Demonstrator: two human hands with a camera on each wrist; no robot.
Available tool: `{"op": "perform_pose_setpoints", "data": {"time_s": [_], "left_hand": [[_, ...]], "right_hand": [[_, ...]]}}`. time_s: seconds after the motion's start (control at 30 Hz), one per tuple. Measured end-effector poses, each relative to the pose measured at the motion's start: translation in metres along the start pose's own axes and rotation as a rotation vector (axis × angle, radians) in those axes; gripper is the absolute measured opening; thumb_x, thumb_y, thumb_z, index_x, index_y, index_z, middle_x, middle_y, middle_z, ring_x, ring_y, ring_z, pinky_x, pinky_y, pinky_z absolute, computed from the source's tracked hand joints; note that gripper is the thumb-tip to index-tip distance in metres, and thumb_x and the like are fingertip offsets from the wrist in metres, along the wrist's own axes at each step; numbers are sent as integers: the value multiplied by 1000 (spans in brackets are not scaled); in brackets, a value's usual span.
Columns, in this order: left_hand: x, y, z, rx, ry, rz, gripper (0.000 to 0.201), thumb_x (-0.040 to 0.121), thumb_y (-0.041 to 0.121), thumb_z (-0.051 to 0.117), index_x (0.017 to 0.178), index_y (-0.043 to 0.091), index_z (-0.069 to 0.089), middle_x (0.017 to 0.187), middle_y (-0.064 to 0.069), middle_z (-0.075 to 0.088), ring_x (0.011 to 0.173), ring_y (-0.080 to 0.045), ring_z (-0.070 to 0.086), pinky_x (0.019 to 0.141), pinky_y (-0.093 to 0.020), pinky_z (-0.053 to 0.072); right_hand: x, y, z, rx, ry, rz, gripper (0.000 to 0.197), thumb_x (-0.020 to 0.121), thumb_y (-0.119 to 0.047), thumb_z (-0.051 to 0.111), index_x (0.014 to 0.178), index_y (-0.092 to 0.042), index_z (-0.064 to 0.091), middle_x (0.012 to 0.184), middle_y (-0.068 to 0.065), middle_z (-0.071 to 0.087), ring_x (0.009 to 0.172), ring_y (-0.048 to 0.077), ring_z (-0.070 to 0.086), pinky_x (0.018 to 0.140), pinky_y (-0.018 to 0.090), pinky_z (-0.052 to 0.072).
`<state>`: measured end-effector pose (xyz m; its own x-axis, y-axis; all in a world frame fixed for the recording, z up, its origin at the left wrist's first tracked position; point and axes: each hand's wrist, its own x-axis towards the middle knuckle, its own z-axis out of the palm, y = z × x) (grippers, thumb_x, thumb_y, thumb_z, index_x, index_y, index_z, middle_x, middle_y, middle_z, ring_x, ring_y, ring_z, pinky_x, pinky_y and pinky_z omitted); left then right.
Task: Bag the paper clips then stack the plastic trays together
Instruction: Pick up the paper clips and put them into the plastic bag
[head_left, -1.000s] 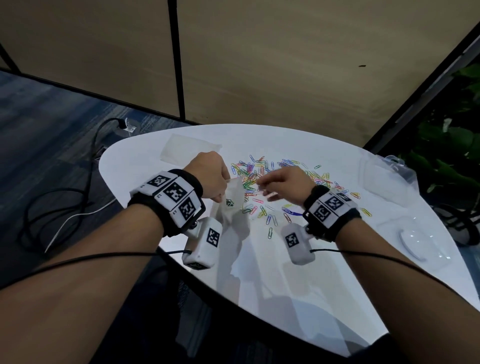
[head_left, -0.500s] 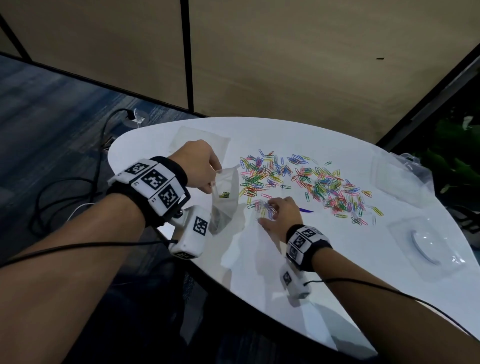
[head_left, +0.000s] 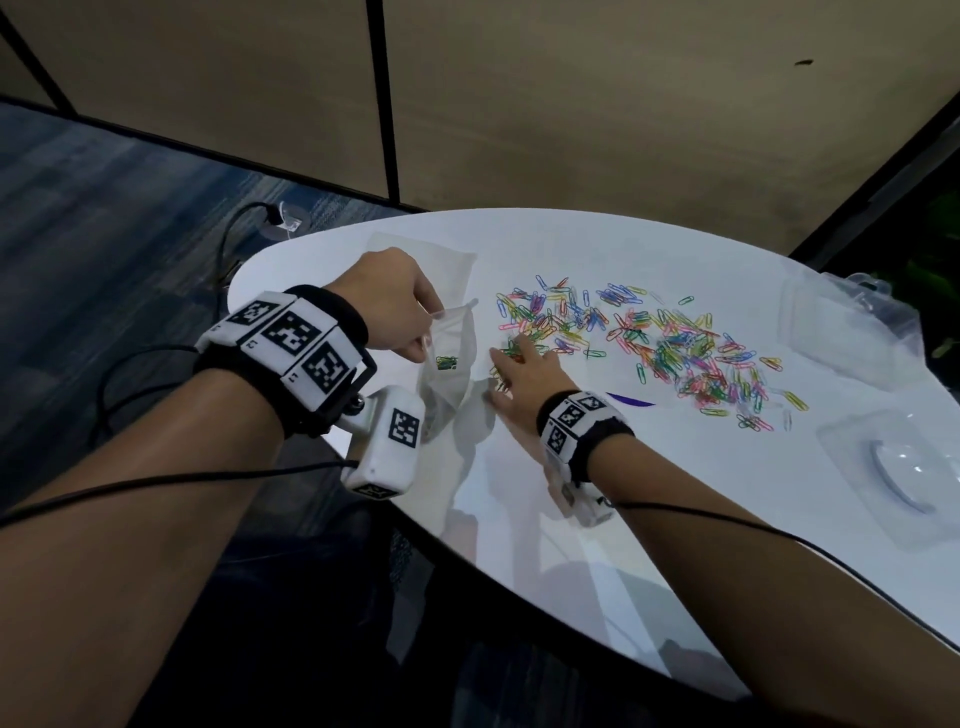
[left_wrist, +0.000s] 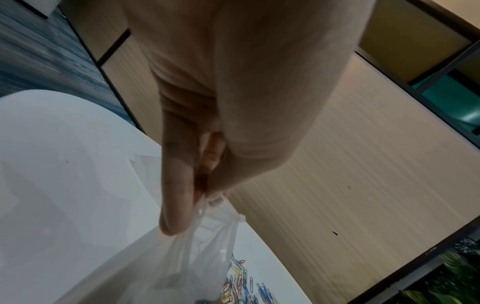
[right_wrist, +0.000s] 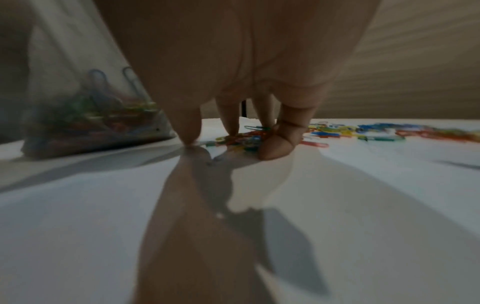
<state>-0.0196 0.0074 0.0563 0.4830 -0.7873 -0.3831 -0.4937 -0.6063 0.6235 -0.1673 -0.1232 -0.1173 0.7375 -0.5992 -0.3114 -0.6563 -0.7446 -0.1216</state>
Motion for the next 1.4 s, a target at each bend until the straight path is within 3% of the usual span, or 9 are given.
{"op": "perform_pose_setpoints", "data": {"time_s": [0.23, 0.37, 0.53, 0.63, 0.73, 0.93, 1.17, 1.33, 1.4], "left_hand": [[1, 2, 2, 6, -2, 2, 30, 92, -4, 50, 98, 16, 71, 86, -13, 78, 74, -22, 78, 83, -33, 63], [1, 3, 3, 6, -7, 1, 30, 93, -4, 50, 99, 17, 71, 86, -13, 78, 73, -22, 78, 82, -33, 63], [1, 5, 4, 6, -6, -7, 31, 92, -5, 50, 103, 14, 72, 86, -12, 77, 71, -20, 78, 75, -29, 63], [3, 6, 6, 6, -10, -10, 32, 90, -6, 51, 106, 12, 72, 86, -12, 77, 69, -20, 77, 80, -32, 64], [4, 9, 10, -1, -17, -11, 32, 92, -6, 50, 109, 10, 71, 86, -13, 77, 67, -19, 76, 78, -33, 64], [-1, 18, 15, -15, -23, 9, 30, 93, -6, 50, 112, 6, 70, 84, -15, 76, 65, -21, 74, 74, -31, 63], [-3, 19, 20, -36, -46, 29, 25, 91, -2, 55, 102, 7, 75, 81, -13, 79, 76, -24, 79, 85, -38, 63], [-2, 19, 22, -19, -50, 36, 30, 91, -4, 51, 104, 6, 76, 81, -14, 78, 75, -25, 79, 82, -38, 64], [0, 19, 21, -15, -38, 31, 26, 93, -2, 53, 106, 5, 74, 78, -12, 76, 74, -25, 78, 82, -39, 64]], "right_hand": [[0, 4, -4, -70, 151, 5, 30, 89, 3, 51, 117, -6, 59, 121, 15, 50, 106, 33, 54, 83, 37, 50], [-1, 17, -15, 88, 187, 80, 28, 88, 4, 53, 107, -7, 70, 107, 13, 63, 97, 29, 63, 79, 31, 53], [-9, 43, -35, 658, 255, 363, 11, 81, -15, 77, 92, -15, 79, 83, -2, 75, 73, 10, 67, 67, 15, 53], [-15, 49, -49, 1048, 236, 441, 10, 77, -13, 81, 86, -16, 79, 75, -2, 77, 73, 17, 74, 74, 24, 60], [-22, 40, -75, 1392, 241, 393, 10, 76, -2, 80, 81, -9, 77, 82, 11, 77, 83, 29, 74, 82, 32, 59], [-48, 1, -122, 1776, 130, 212, 14, 82, 4, 71, 96, 0, 72, 82, 9, 76, 73, 16, 73, 69, 18, 58], [-55, -40, -90, 1145, 105, 155, 29, 72, 3, 74, 68, -26, 78, 80, 5, 76, 80, 22, 73, 87, 40, 59], [-54, -50, -91, 829, 135, 80, 37, 81, -3, 58, 115, -11, 71, 69, -4, 67, 67, 12, 62, 65, 17, 52], [-59, -50, -101, 573, 114, -40, 33, 88, -7, 57, 117, -15, 70, 87, -1, 73, 76, 10, 64, 74, 17, 52]]}}
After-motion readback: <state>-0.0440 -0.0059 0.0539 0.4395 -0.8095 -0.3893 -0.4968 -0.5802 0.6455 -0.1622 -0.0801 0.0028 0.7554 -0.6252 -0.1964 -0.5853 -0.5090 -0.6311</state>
